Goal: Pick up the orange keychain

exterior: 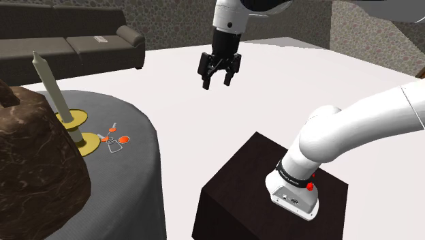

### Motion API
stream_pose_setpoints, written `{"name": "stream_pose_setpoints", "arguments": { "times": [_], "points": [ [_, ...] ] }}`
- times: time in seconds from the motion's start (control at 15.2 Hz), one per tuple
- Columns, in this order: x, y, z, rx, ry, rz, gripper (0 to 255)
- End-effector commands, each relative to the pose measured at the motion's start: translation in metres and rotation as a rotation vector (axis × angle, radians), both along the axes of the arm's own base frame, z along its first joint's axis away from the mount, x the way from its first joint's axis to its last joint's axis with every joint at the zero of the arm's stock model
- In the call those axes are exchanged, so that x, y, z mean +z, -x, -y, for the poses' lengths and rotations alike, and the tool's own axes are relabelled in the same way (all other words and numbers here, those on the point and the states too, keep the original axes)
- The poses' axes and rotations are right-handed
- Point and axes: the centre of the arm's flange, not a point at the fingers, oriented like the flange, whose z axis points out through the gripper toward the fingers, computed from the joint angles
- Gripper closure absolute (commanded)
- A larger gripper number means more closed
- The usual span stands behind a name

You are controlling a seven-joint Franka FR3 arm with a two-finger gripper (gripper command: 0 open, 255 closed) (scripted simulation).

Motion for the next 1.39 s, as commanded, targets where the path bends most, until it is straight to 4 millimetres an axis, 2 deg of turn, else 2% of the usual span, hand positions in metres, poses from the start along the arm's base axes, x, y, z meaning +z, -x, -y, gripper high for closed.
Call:
{"name": "stream_pose_setpoints", "arguments": {
  "times": [0.0,0.66,1.32],
  "points": [
    [-0.007,-0.012,-0.024,-0.026,0.006,0.001,0],
    [-0.048,-0.077,-0.136,-0.143,0.044,0.006,0],
    [-0.093,-0.155,-0.237,-0.260,0.082,0.010,0]
  ]
}}
